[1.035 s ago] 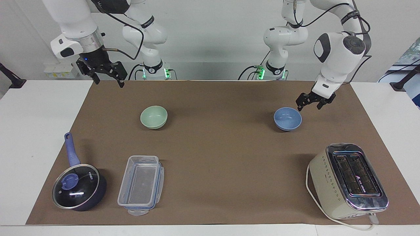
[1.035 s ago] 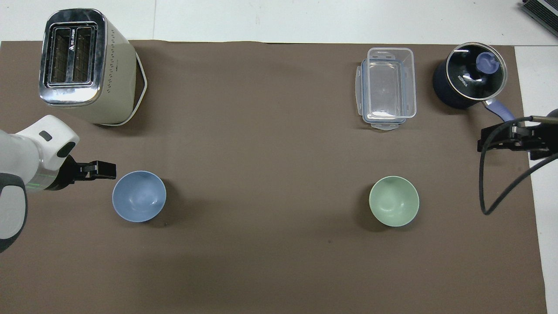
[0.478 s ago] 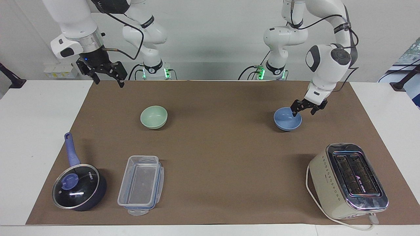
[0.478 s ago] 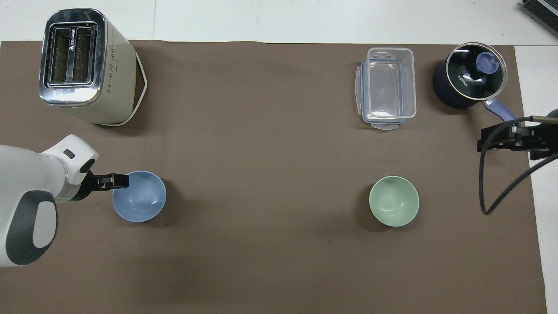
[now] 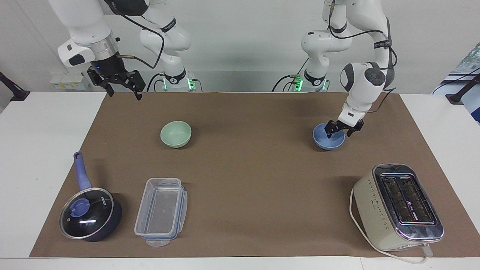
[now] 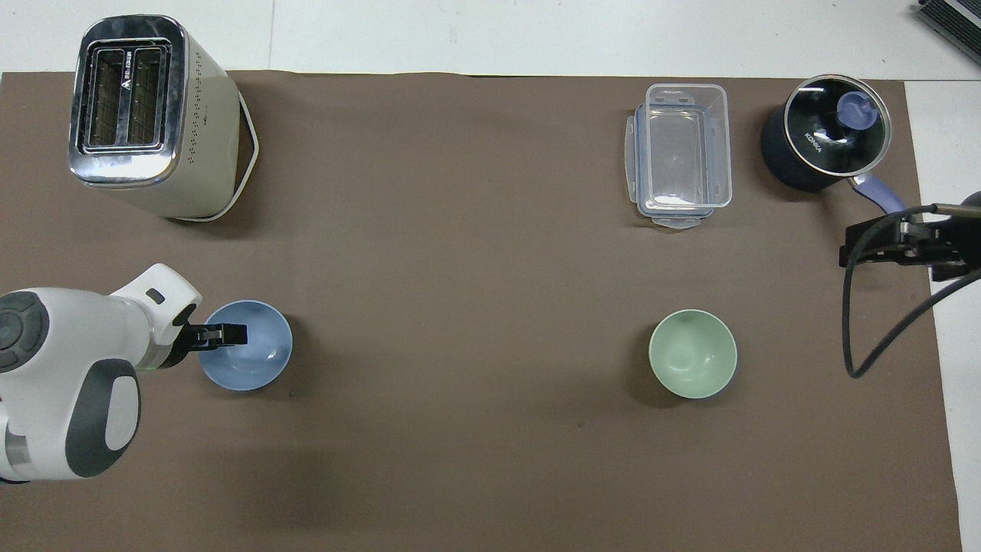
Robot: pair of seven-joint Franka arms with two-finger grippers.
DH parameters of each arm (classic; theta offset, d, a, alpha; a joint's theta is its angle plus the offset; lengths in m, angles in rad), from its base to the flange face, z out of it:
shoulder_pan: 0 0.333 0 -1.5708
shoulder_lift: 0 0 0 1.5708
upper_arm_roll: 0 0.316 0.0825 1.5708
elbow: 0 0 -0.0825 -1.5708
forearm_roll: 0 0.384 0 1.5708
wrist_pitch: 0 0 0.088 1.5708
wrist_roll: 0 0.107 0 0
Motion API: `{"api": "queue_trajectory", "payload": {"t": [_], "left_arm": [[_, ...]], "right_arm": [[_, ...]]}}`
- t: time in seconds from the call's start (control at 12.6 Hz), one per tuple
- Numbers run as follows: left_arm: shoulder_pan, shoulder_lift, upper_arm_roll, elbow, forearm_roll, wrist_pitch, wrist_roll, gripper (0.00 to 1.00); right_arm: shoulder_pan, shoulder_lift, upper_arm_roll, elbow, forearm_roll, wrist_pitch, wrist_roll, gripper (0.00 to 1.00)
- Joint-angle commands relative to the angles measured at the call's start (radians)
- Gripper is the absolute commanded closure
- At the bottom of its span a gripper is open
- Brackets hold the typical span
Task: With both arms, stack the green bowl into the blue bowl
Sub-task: 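Lower the left gripper and grasp the blue bowl's rim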
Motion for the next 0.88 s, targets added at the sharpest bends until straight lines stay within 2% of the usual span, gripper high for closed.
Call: {"api": "queue_trajectory", "payload": {"t": [0.0, 0.08, 0.16, 0.56, 0.8], "left_arm": [[-0.017, -0.01, 0.012, -0.025, 0.02, 0.022, -0.012, 0.48], [-0.015, -0.01, 0.012, -0.025, 0.02, 0.017, -0.014, 0.68], [-0.015, -0.01, 0.012, -0.022, 0.02, 0.008, -0.012, 0.98], [0.0, 0.013, 0.015, 0.029, 0.02, 0.002, 0.006, 1.0], [0.006, 0.008, 0.016, 0.111, 0.02, -0.099, 0.019, 1.0]], "right_arm": [[-0.007, -0.028, 0.006, -0.035, 0.001, 0.016, 0.004, 0.0], [-0.007, -0.028, 0.006, -0.035, 0.001, 0.016, 0.004, 0.0], [-0.007, -0.028, 0.006, -0.035, 0.001, 0.016, 0.003, 0.0], [-0.007, -0.028, 0.006, -0.035, 0.001, 0.016, 0.004, 0.0], [-0.007, -0.028, 0.006, -0.035, 0.001, 0.017, 0.004, 0.0]]}}
